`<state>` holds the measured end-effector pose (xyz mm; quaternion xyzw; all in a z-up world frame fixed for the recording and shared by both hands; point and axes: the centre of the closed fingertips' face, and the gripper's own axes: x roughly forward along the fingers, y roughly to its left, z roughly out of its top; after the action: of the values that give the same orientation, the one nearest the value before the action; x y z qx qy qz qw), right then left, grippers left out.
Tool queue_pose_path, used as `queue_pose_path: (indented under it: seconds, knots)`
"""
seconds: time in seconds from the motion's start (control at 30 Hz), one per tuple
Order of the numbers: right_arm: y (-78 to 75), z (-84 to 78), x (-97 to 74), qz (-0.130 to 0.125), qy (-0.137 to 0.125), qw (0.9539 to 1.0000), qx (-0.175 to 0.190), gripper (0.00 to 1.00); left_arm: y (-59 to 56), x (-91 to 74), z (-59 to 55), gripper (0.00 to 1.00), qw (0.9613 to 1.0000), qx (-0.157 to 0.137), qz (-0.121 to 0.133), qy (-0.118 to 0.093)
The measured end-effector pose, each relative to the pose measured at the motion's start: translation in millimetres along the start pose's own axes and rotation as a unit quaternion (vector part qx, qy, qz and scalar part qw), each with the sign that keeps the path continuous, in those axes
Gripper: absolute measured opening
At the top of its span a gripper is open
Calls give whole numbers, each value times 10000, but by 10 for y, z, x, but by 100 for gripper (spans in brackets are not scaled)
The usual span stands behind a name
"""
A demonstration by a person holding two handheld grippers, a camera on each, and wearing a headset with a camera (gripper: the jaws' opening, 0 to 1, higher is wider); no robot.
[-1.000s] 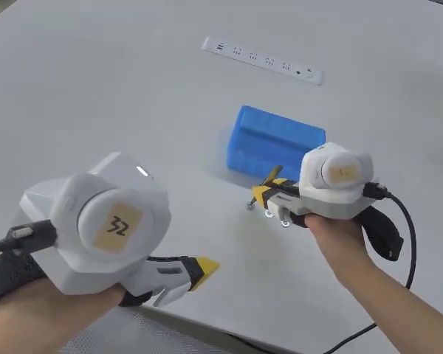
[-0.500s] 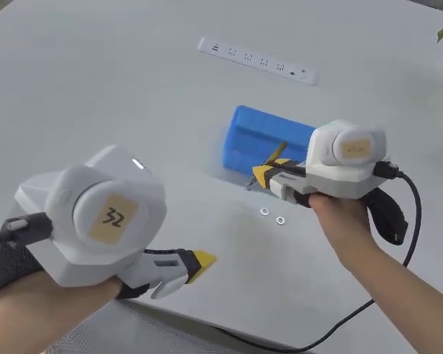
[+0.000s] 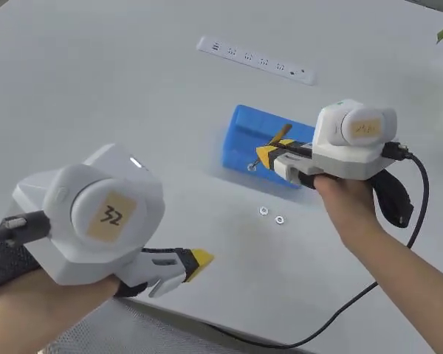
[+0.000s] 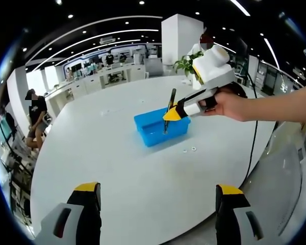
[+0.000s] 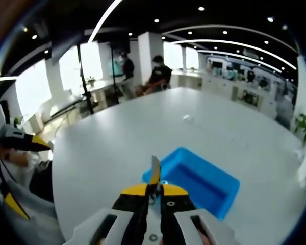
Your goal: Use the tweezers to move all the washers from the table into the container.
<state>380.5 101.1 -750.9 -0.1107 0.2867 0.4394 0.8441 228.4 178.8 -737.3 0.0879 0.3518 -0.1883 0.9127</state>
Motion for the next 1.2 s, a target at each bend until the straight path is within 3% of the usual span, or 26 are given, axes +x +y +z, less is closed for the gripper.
queue_pose_path:
  seconds: [0.3,0.47,0.83,1.2]
  knots:
    - [-243,75,168,-129,-55,9999,81,4,26,18,1,95,10000,-30,6,8]
    - [-354,34,282,-219,38,9997,42,4,41,19,-17,95,10000,-42,22,40]
    - [-471,-111,540,-188,304,9993,85,4,49,43,-75,95,9998,-117,19,135]
    - [-444,-185,707,-134,446,9989,48,4,113,70,-119,95,9996,-155,67,231]
